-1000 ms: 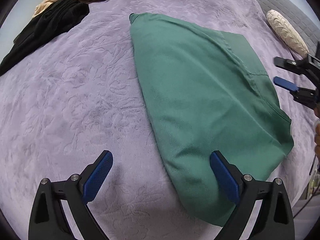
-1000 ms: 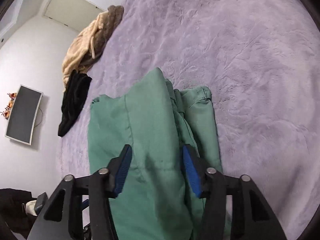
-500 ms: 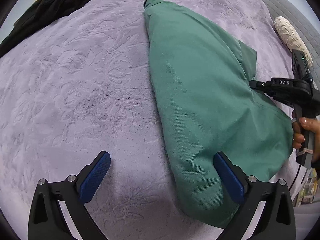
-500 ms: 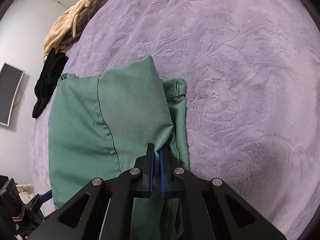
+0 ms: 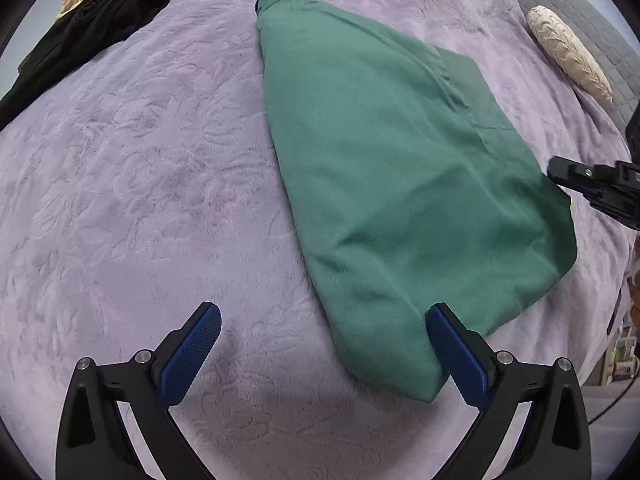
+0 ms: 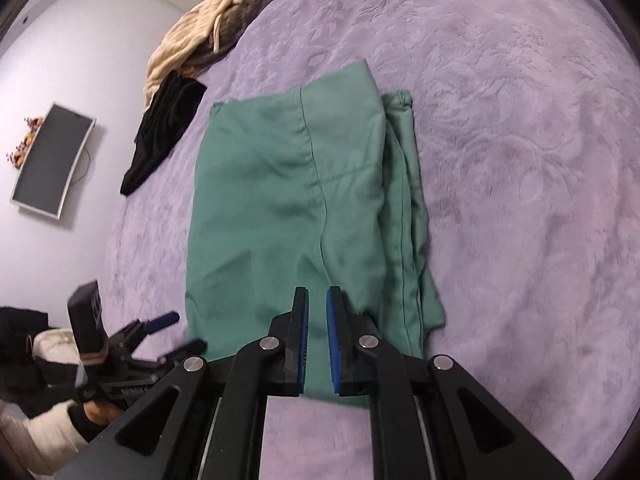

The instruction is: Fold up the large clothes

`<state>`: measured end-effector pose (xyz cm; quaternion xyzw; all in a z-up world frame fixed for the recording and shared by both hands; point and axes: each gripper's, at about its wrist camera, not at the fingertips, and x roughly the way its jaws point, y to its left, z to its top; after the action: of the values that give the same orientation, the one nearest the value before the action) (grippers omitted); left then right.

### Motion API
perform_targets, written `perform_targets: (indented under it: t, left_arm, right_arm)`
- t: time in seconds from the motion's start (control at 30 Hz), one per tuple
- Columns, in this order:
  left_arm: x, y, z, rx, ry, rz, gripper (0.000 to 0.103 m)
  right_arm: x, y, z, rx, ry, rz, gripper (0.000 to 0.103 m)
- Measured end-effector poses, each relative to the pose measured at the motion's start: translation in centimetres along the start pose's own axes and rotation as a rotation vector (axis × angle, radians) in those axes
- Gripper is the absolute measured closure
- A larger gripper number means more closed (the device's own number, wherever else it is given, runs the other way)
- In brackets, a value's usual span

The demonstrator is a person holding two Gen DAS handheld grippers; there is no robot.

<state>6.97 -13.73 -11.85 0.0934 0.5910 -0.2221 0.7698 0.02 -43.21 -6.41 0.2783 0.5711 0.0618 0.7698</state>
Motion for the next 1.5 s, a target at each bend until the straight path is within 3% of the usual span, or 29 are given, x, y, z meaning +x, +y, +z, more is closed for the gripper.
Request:
perform_targets:
  t: [0.07,0.13,0.23,0.33,0.5,0.63,0.7,0.73,0.8,0.83,0.87,1.03,1.17,1.37,1.5]
  left_arm:
    - [0.2,0.8,-0.5,-0.030,0.005,-0.024,0.000]
    - [0.3,1.4,-0.7,-0.059,0.010,-0.046,0.000]
    - [0.2,1.1,-0.8,-0.052,0.006,-0.034,0.000]
    - [0.0,0.2,-0.7,-0.026,-0.001,0.004,0.000]
    - [-0.3,0.6,-0.3,-0.084,0.032,0.025,0.000]
    - [-0.6,0.5,-0.2,-0.091,0.041,0.055,0.000]
    - [-0.5,0.5,-0.2,-0.097,0.048,0.060,0.000]
    - [-0.5,0.5,-0.2,-0.100,0.051,0.062,0.000]
    - [-0.4,0.4,0.0,-0.105,0.054,0.067,0.000]
    - [-0.4,0.4,0.1,-0.103,0.048,0.066,0.000]
    - [-0.4,0.5,0.1,-0.104,0.049,0.067,0.000]
    - [-0.3,0.3,0.8,-0.102,0.050,0.068,0.000]
    - [-0.7,0.9,1.4,-0.119,0.025,0.048,0.000]
    - [-0.9,4.1,3.8,-0.238,-0.010,-0.067,0.000]
    - [0.4,5.6,4.7,-0.262,0.006,-0.077,0.000]
  right_arm:
    - [1.1,-1.6,-1.5,0.028,0.037,-0.084,0.095]
    - [2.2,-4.4,-2.5,0.155,0.059,-0.043,0.101]
    - [2.0,-6.4,-3.4,0.271,0.043,0.025,0.103]
    - [1.3,-6.4,-4.0,0.275,0.050,0.022,0.103]
    - [-1.3,-6.0,-4.4,0.252,0.019,0.062,0.098]
    - [-2.5,-4.9,-2.6,0.229,-0.021,0.099,0.097]
    - [-2.6,-4.4,-1.6,0.214,-0.030,0.100,0.094]
    - [-2.4,-4.2,-1.0,0.209,-0.032,0.101,0.087]
    - [-2.3,-4.0,-0.2,0.200,-0.035,0.093,0.066]
    - [-2.2,-4.0,0.1,0.196,-0.038,0.087,0.049]
    - [-2.1,-4.0,0.5,0.192,-0.040,0.084,0.044]
    - [-0.8,-4.5,2.1,0.196,-0.016,0.080,0.042]
    - [-0.3,-5.5,3.8,0.192,-0.018,0.088,0.023]
    - [1.0,-6.7,6.3,0.204,-0.007,0.125,0.023]
    - [2.7,-7.4,7.3,0.199,0.024,0.153,0.022]
